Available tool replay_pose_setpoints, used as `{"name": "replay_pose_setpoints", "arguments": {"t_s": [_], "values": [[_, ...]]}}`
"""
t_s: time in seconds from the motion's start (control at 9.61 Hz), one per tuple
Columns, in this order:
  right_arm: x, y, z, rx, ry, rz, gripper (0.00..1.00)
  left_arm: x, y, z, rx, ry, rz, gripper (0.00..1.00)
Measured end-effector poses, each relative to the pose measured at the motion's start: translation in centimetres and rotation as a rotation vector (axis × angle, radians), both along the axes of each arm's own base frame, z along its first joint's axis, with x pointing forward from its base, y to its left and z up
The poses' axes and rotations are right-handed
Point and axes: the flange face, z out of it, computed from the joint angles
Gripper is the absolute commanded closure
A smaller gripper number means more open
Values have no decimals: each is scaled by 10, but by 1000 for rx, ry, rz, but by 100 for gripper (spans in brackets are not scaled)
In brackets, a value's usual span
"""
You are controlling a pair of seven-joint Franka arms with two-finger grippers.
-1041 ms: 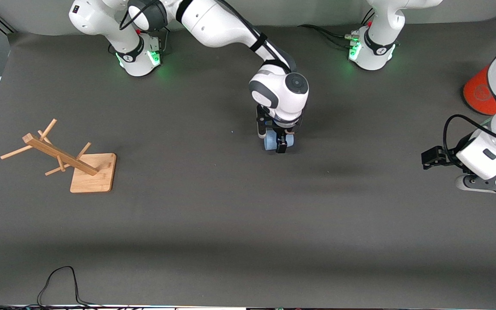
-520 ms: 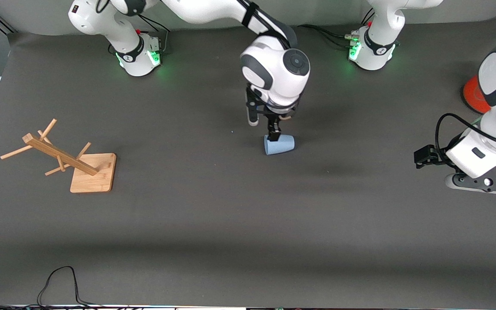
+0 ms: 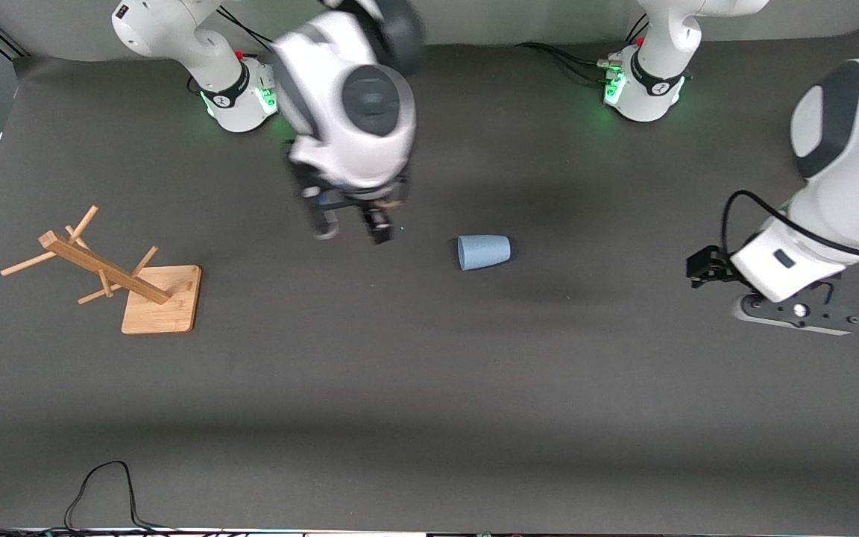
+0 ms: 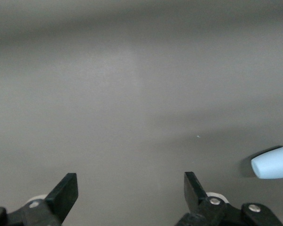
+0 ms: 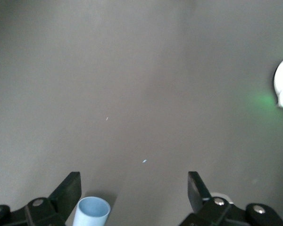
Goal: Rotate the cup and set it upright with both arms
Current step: 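Retract the right arm while the left gripper reaches toward the cup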
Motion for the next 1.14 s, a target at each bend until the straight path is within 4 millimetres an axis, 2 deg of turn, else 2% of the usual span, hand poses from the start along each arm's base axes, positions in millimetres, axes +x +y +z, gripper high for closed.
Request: {"name": "replay_pose_setpoints", "arguments": {"t_s": [0.1, 0.31, 0.52, 0.73, 0.83, 0.94, 1.04, 1.14], "values": [[14, -45, 22, 36, 36, 67, 0, -5, -24, 1, 0, -1, 17, 0], [33, -133, 57, 116, 80, 178, 0, -21, -92, 5, 30, 8, 75, 0], [36, -220, 78, 209, 102, 309, 0, -43, -187, -4, 93, 11, 134, 0], [34, -307, 91, 297, 93, 443, 0, -70, -288, -35, 139, 4, 185, 0], [32, -342, 94, 329, 70, 503, 0, -84, -330, -58, 156, 1, 203, 0], [30, -369, 93, 350, 40, 555, 0, -97, -363, -84, 173, 2, 209, 0], [29, -388, 91, 363, 13, 602, 0, -107, -384, -104, 194, 1, 202, 0], [28, -404, 88, 370, -9, 652, 0, -114, -397, -119, 217, -4, 183, 1]]}}
